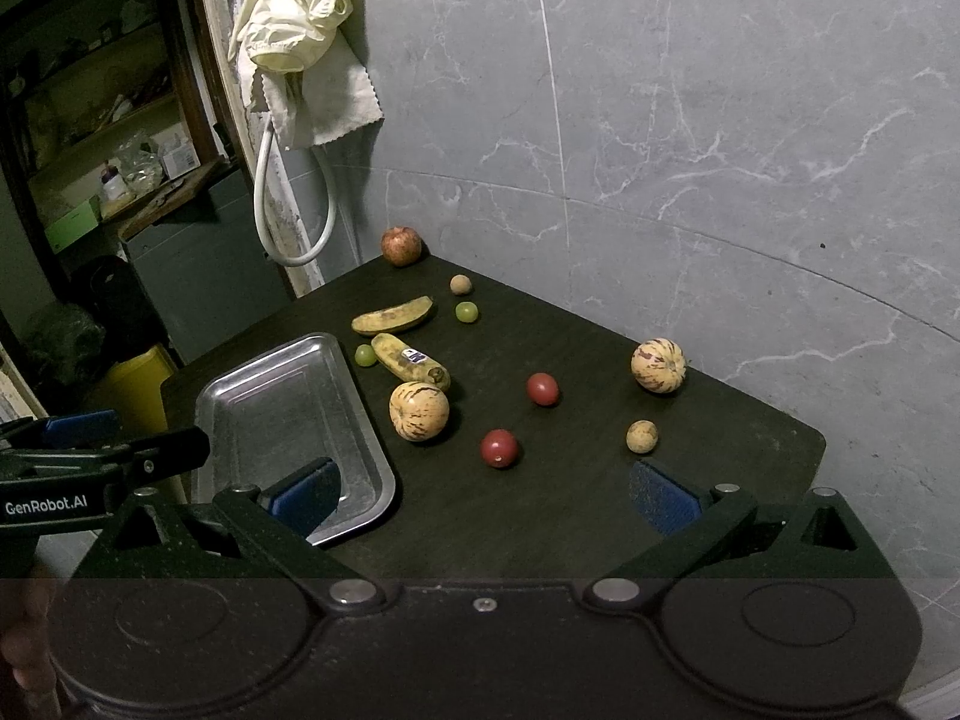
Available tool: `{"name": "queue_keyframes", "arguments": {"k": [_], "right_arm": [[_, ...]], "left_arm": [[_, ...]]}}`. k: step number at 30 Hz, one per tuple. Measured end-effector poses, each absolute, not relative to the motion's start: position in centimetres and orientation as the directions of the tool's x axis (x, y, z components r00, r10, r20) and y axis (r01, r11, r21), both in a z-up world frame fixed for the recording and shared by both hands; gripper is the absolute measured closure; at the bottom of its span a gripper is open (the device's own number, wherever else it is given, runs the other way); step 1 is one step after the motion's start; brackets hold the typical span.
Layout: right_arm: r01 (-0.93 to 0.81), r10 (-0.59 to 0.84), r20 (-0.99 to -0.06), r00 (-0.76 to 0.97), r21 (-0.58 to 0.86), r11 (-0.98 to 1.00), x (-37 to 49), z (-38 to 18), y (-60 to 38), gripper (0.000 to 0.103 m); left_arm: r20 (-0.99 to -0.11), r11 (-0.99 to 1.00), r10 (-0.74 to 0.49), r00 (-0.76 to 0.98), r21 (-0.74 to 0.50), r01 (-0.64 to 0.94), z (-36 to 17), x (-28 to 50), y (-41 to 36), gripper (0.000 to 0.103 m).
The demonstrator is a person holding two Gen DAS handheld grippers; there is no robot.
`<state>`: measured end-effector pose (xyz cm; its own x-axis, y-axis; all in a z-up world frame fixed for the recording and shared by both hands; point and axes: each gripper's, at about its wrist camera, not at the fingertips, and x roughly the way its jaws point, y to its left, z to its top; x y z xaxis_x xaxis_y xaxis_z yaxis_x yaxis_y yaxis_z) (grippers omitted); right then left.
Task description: Organize fruits
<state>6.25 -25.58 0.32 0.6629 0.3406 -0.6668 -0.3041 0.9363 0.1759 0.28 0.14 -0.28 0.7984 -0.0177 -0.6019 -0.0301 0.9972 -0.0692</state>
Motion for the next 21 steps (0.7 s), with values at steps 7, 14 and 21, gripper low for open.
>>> {"name": "queue_keyframes", "arguments": {"k": [7,14,21], "right_arm": [[-0.304,0.341,-0.667,0.662,0.177,0.936,6.29,0.29,-25.6,0.0],[-0.304,0.342,-0.667,0.662,0.178,0.936,6.33,0.25,-25.64,0.0],[-0.305,0.345,-0.665,0.663,0.18,0.935,6.36,0.26,-25.89,0.0]], "left_arm": [[-0.602,0.997,-0.02,0.799,-0.072,-0.03,-0.25,0.35,0.23,0.0],[-0.602,0.997,-0.02,0.799,-0.073,-0.03,-0.29,0.38,0.19,0.0],[-0.602,0.996,-0.023,0.798,-0.08,-0.032,-0.32,0.46,0.02,0.0]]}}
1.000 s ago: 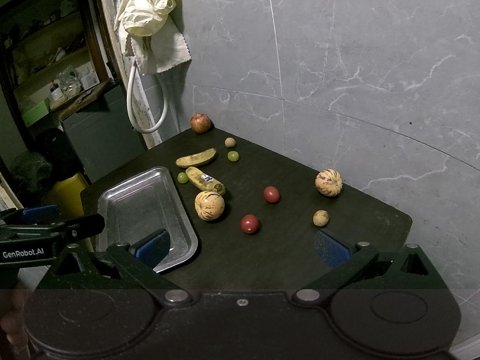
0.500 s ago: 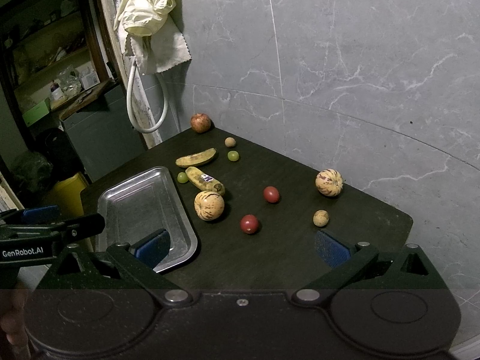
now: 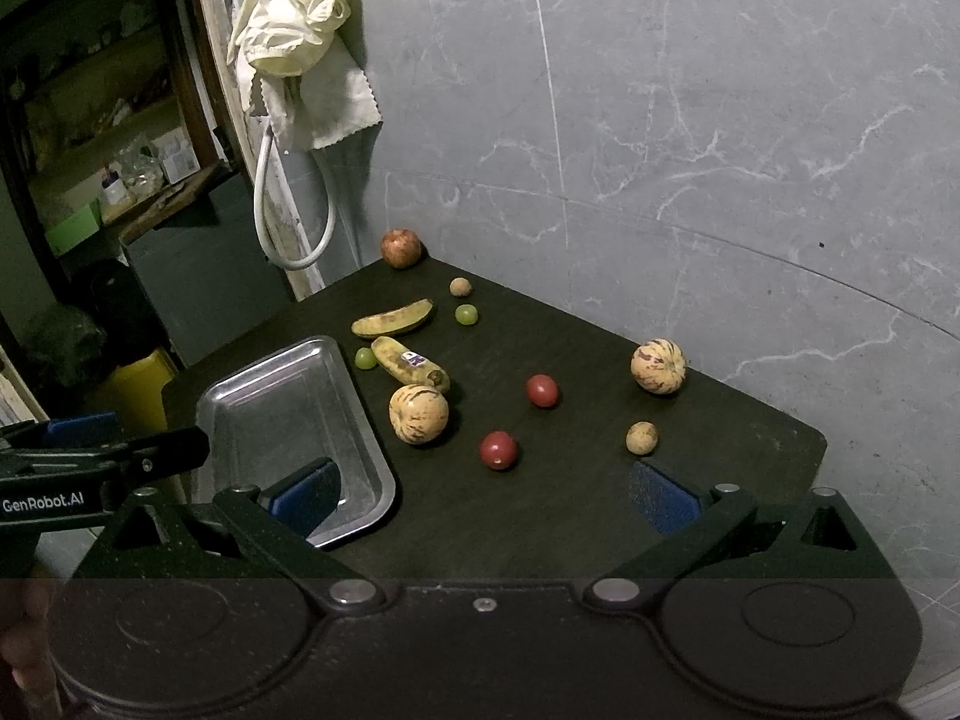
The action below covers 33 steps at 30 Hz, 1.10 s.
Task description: Organize fruits
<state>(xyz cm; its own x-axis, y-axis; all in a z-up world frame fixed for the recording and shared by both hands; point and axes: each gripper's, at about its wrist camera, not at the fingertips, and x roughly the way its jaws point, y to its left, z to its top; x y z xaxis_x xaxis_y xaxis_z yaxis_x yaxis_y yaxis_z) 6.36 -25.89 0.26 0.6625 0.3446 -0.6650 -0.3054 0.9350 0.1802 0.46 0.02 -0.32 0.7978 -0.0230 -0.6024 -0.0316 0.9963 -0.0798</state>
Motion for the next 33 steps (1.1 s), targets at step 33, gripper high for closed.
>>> {"name": "queue_keyframes", "arguments": {"k": [33], "right_arm": [[-0.318,0.388,-0.607,0.694,0.225,0.921,5.1,1.3,-28.7,0.0]], "left_arm": [[-0.622,0.983,-0.025,0.783,-0.158,-0.095,0.5,-1.4,1.3,0.0]]}}
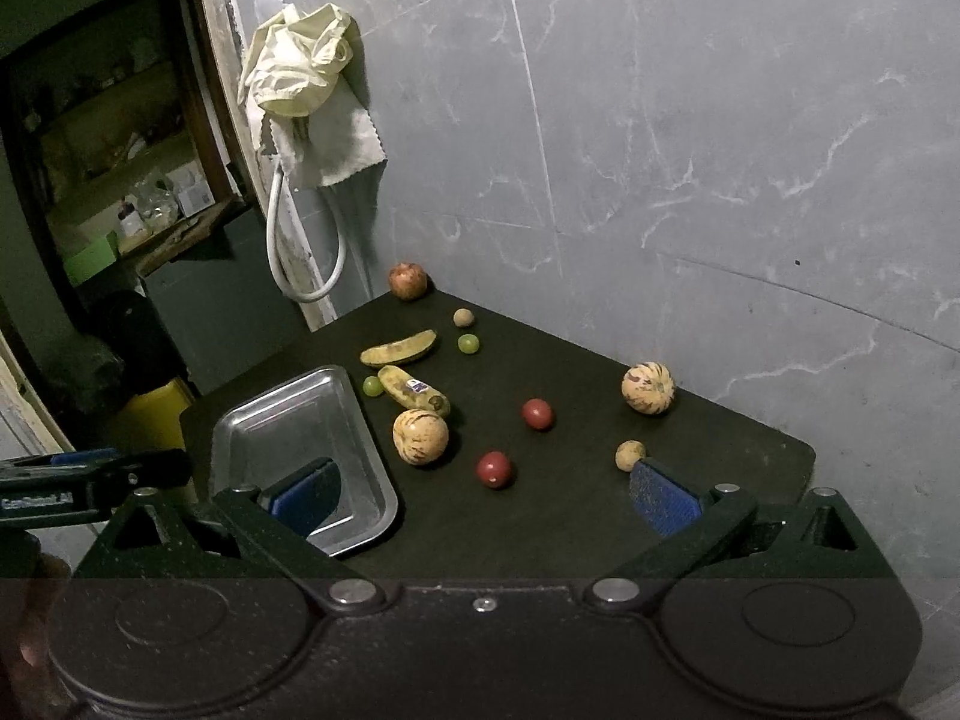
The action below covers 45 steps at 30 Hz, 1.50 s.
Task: Organize fruits
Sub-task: 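Move the left gripper to the striped pepino and close on it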
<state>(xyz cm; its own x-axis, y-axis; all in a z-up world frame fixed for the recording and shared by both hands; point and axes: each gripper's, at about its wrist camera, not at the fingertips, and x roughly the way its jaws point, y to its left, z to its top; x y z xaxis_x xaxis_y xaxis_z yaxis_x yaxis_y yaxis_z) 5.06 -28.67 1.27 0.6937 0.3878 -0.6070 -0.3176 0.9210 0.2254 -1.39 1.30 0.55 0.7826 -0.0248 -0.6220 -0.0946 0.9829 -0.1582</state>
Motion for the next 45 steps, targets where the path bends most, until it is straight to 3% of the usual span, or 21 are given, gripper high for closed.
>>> {"name": "queue_keyframes", "arguments": {"k": [14,32,40,45], "right_arm": [[-0.244,0.313,-0.657,0.686,0.198,0.949,8.1,0.1,-27.3,0.0],[-0.134,0.227,-0.73,0.644,0.184,0.974,14.9,-3.6,-26.8,0.001],[-0.11,0.212,-0.753,0.623,0.184,0.977,17.2,-5.5,-27.6,0.001],[-0.114,0.219,-0.765,0.605,0.188,0.975,18.8,-6.9,-27.6,0.001]], "left_arm": [[-0.64,0.969,-0.164,0.751,-0.248,0.0,-2.3,5.0,3.6,0.0],[-0.702,0.979,-0.204,0.682,-0.147,0.141,-8.0,15.0,2.0,0.001],[-0.718,0.979,-0.199,0.667,-0.116,0.167,-10.6,18.4,0.2,0.005],[-0.735,0.976,-0.202,0.647,-0.093,0.199,-12.1,20.0,-0.9,0.014]]}}
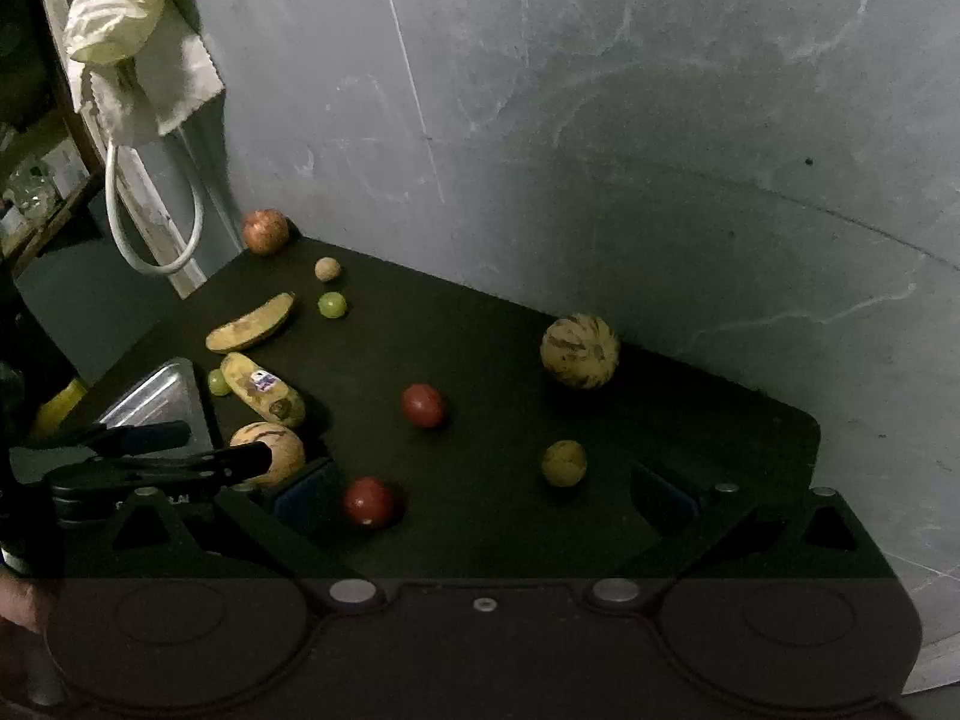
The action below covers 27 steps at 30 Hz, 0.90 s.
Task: Organize fruits
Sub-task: 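Move the left gripper to the striped pepino and close on it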
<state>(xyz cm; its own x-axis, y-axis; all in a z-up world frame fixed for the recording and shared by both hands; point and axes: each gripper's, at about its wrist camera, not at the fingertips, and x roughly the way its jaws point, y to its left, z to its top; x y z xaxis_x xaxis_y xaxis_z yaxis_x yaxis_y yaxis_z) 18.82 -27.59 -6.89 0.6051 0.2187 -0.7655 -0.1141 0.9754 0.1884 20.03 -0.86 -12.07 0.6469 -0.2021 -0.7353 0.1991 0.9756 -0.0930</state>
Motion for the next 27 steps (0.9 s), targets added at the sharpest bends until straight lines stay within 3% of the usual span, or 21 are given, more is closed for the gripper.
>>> {"name": "queue_keyframes", "arguments": {"k": [6,22,27], "right_arm": [[-0.097,0.215,-0.779,0.589,0.195,0.976,20.0,-8.3,-27.9,0.001],[-0.094,0.22,-0.797,0.563,0.203,0.975,21.3,-10.0,-28.0,0.001],[-0.127,0.223,-0.799,0.558,0.184,0.975,21.8,-10.8,-27.6,0.006]], "left_arm": [[-0.758,0.969,-0.199,0.621,-0.059,0.239,-13.5,20.8,-2.2,0.026],[-0.79,0.967,-0.198,0.58,-0.06,0.248,-15.2,22.1,-2.9,0.046],[-0.789,0.965,-0.199,0.581,-0.056,0.255,-15.4,22.1,-2.9,0.046]]}}
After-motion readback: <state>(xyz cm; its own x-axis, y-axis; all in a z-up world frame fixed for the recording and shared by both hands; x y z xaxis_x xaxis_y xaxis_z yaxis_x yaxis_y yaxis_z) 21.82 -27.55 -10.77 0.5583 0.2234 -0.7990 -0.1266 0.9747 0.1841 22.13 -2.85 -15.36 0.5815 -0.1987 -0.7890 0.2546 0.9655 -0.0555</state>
